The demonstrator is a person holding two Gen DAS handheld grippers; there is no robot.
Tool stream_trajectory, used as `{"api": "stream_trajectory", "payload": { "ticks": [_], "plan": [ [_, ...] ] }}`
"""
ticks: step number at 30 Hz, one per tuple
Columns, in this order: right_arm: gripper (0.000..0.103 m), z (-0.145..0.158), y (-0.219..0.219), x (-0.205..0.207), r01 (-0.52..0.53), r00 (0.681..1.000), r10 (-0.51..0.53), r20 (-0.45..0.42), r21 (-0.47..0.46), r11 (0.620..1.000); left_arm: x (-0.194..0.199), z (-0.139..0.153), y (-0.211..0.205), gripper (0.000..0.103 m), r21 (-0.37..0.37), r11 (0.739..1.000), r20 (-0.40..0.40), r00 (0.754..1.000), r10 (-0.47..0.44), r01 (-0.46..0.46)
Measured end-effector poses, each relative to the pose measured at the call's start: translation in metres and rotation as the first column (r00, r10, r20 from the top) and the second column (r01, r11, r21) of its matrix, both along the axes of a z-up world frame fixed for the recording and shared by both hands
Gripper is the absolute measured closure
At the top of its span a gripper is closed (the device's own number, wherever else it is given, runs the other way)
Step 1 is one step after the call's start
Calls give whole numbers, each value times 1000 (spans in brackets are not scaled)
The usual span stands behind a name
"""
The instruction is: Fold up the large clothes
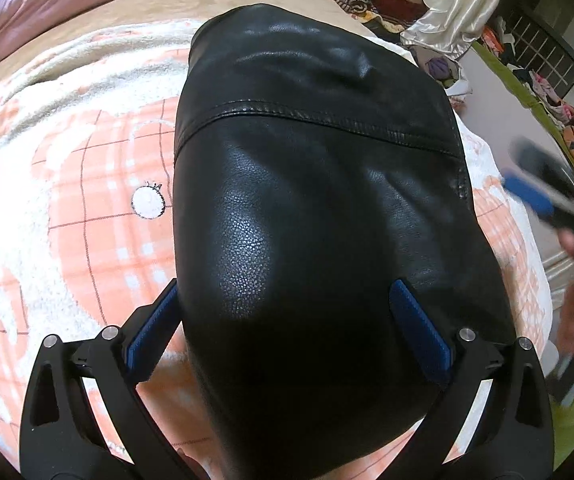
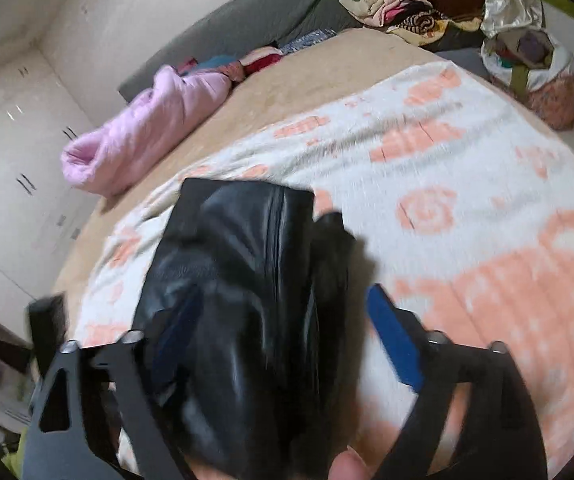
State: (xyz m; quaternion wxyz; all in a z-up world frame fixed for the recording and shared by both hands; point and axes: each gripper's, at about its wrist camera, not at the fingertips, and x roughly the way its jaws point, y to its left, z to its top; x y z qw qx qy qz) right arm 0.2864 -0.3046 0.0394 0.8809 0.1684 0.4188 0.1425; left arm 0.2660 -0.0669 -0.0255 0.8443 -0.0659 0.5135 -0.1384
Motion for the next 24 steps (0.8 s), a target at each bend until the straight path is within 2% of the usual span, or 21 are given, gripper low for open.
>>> {"api": "stream_trajectory", "payload": {
  "ticks": [5,7,8,9,10,13,17,20,24],
  "plan": [
    [30,-24,32,46,9,998,-18,-66,-127,992,0,-1,4,8,-8,1000,-5,1000,-2,2],
    [56,-35,32,47,-7,996,-4,-89,-128,992,0,0,5,8,-11,1000,-5,1000,-4,4],
    [63,-33,34,44,-15,997,3,-78,-145,989,-1,0,6,8,-10,1000,-4,1000,-1,1],
    [77,-31,39,44,-25,998,15,-58,-165,986,-1,1,7,8,-8,1000,-2,1000,1,-1],
    [86,-25,40,41,-51,999,50,-15,-165,985,-1,2,8,8,-8,1000,-1,1000,5,-5],
    [90,-5,30,30,-101,992,110,64,-130,986,-3,7,9,8,-19,1000,9,1000,7,-6],
    [91,7,11,28,-99,989,110,98,-113,989,-7,15,3,8,-32,999,35,999,-9,10],
    [91,-8,-3,37,-71,996,77,49,-105,992,-10,17,-7,8,14,999,53,998,-35,35],
    [90,-45,-18,44,-48,998,47,-51,-9,999,-12,14,-13,8,58,997,61,997,-53,50]
  ]
}}
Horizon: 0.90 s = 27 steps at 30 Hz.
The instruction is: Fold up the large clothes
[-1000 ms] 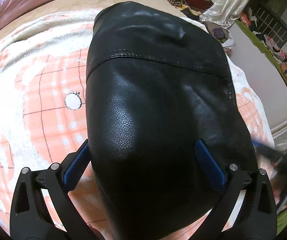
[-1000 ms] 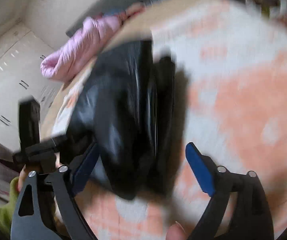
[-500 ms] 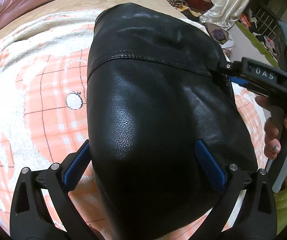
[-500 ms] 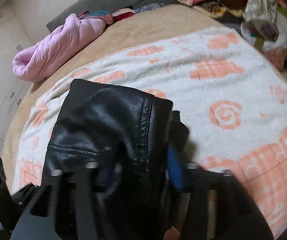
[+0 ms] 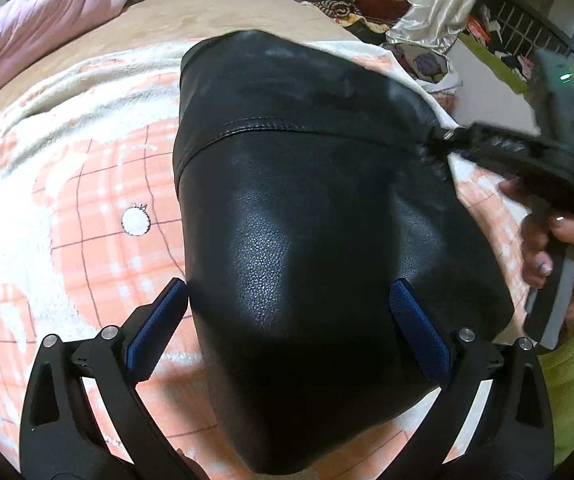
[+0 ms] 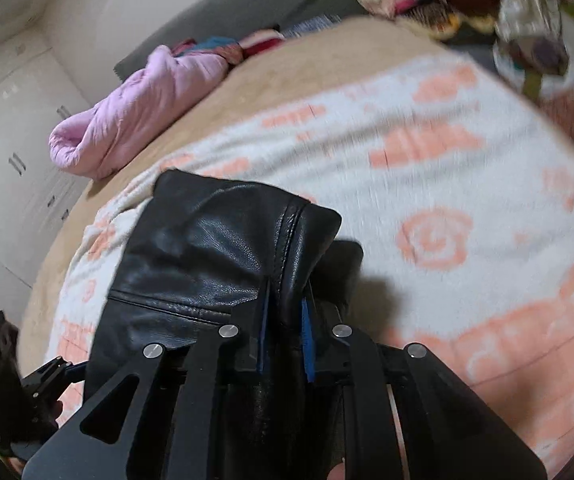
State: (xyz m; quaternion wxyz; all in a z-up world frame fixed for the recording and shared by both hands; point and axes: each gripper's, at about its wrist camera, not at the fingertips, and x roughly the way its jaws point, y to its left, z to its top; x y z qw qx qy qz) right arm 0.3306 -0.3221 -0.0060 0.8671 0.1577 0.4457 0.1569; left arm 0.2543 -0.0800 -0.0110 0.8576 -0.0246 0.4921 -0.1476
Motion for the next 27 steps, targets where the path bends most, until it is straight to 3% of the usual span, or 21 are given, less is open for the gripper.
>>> {"api": "stream_trajectory", "payload": {
  "ticks": [6,8,11,18,20,23,25,27],
  "plan": [
    [90,-28,-7,-5,55,998,-48,-46,155,986,-3,0,-2,8,7,1000,2,1000,2,-2],
    [90,-28,-5,-7,57,998,-52,-36,145,988,-3,-1,2,8,-14,1000,-4,1000,2,-2],
    [86,-25,3,-8,58,998,-56,-33,60,997,-4,-4,4,8,-45,999,-21,1000,11,-11],
    [54,-1,19,-26,61,998,-60,16,-111,992,-9,3,6,9,-42,999,-5,1000,12,-13],
    [52,1,21,-33,55,998,-53,25,-125,991,-12,5,6,9,-36,999,-2,1000,9,-10],
    [42,8,22,-45,61,997,-55,45,-128,990,-14,7,8,9,-42,999,-4,1000,13,-13],
    [27,12,20,-53,63,997,-58,51,-116,991,-18,10,8,9,-48,999,-3,1000,16,-16],
    [25,18,18,-60,64,997,-58,60,-102,993,-20,13,9,9,-44,999,3,1000,18,-18]
  ]
}}
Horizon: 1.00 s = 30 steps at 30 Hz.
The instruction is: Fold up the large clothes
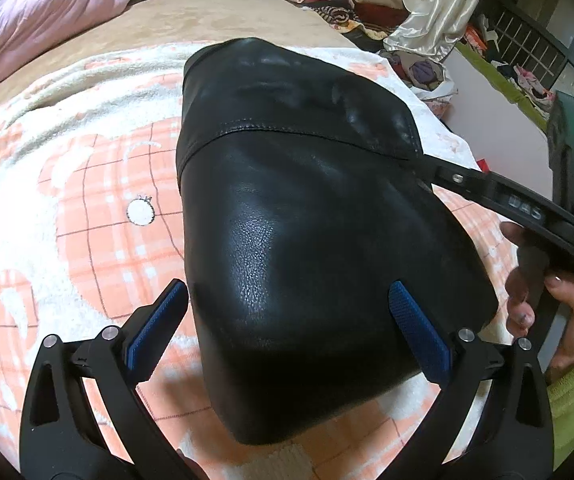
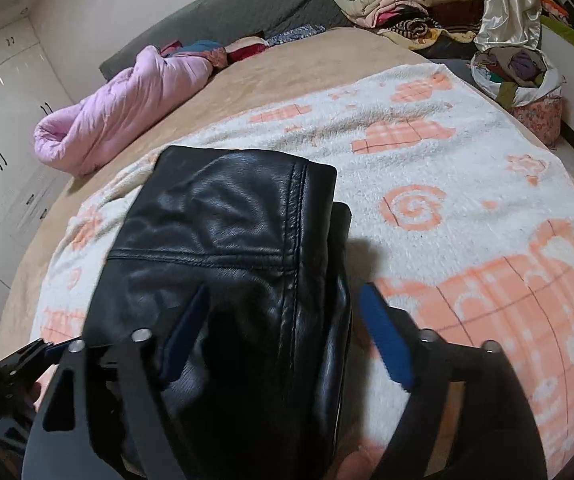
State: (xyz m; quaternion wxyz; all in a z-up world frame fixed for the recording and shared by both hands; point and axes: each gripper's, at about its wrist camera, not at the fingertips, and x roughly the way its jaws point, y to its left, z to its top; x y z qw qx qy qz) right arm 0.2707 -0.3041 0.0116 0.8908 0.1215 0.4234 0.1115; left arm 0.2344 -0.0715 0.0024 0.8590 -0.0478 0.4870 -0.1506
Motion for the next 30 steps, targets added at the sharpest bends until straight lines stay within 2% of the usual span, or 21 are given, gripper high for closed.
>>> {"api": "stream_trajectory", "payload": {
  "ticks": [7,10,21,25,30],
  "plan": [
    [10,17,-5,-24,14,1000,-14,21,1,1000,-13,13,3,9,3,1000,18,1000,10,-10],
    [8,27,-5,-39,14,999,-14,44,0,1000,-21,19,4,9,5,1000,30,999,14,-14],
    [5,57,8,-111,-21,987,26,157,-37,999,-57,39,10,9,30,999,90,996,30,-32],
    [4,57,13,-139,-26,982,33,188,-41,999,-74,42,12,9,28,999,120,992,32,-35],
    [4,50,22,-175,-13,974,36,225,-101,995,-98,40,17,9,30,998,149,988,43,-48]
  ]
}}
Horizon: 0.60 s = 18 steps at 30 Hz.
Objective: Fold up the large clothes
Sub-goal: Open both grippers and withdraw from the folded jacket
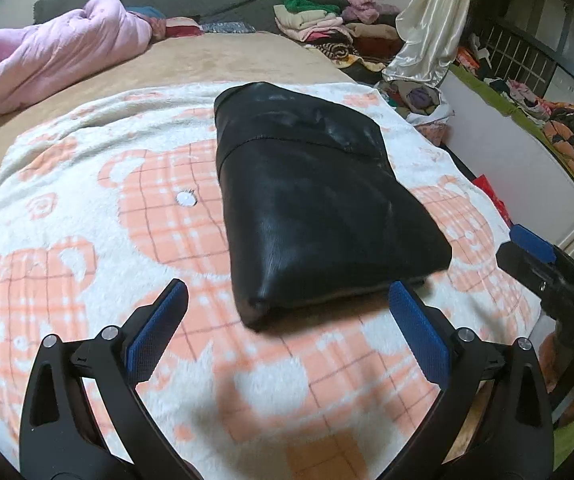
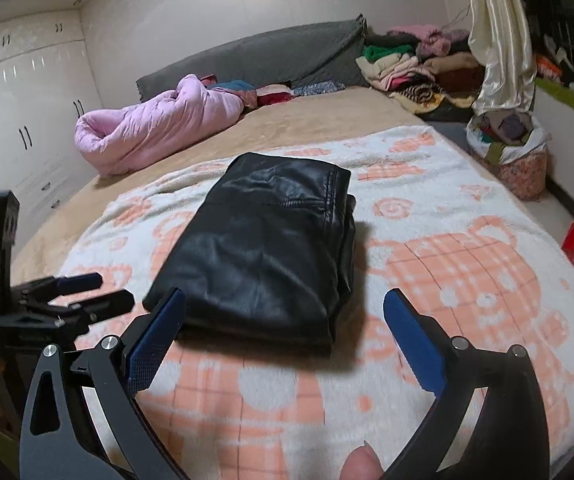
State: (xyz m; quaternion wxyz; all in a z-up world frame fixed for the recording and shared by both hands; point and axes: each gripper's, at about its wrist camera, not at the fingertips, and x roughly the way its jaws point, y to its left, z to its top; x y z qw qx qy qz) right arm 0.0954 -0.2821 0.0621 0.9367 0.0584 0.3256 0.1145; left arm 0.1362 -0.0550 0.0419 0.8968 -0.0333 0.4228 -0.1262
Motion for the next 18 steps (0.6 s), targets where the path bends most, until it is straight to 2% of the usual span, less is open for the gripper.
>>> {"api": "stream_trajectory", "payload": {
  "ticks": [9,18],
  "plan": [
    [4,-22,19,-45,4,1000,-3,20,-45,999,-46,-17,11,9,33,999,45,998,34,-35],
    [4,-38,21,-68,57,998,-57,1,-29,998,-73,-26,24,9,21,998,45,998,52,-53]
  ]
}}
